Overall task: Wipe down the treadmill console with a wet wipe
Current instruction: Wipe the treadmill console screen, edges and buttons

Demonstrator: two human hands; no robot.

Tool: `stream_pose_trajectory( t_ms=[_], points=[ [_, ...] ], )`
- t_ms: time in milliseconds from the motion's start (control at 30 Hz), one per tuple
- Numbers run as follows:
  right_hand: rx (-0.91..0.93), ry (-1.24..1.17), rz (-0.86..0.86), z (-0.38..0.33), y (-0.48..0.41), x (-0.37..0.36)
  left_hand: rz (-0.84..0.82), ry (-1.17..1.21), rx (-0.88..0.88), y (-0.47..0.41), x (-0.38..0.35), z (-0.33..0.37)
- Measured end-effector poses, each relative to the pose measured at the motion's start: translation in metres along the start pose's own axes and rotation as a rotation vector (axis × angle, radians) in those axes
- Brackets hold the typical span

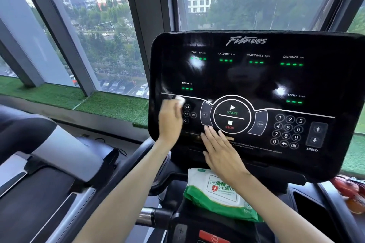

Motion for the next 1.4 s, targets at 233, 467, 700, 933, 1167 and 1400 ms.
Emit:
stream_pose_trajectory(
  t_ms=[233,467,700,933,1167,1400],
  points=[
    [-0.046,-0.030,-0.002,-0.008,-0.001,-0.002,-0.218,-0.033,-0.185,0.015,0.003,-0.002],
    [-0.050,-0.027,0.001,-0.011,-0.002,-0.003,-0.279,-0.037,-0.241,0.033,0.000,0.002],
    [-0.034,-0.015,0.011,-0.011,-0.001,-0.005,0.184,0.104,0.294,-0.018,0.007,-0.013],
    [-0.034,-0.021,0.018,-0.006,0.007,-0.004,-0.301,-0.002,-0.321,0.007,-0.001,0.010],
    [-0.066,-0.024,0.014,0.002,0.019,-0.003,-0.236,0.040,-0.295,-0.009,-0.018,0.039],
    [-0.092,-0.006,0.017,0.014,0.028,-0.005,-0.157,0.027,-0.149,-0.026,0.002,0.013]
  ],
)
Point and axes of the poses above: each hand's wrist, its own y-axis away from the middle knuckle, its own x-axis out of the back of the hand, z = x × y, the point moved 1 cm from there along -y, towards the middle knuckle, and after that the axes turned 10 degrees about -x, right-handed, at the moved point
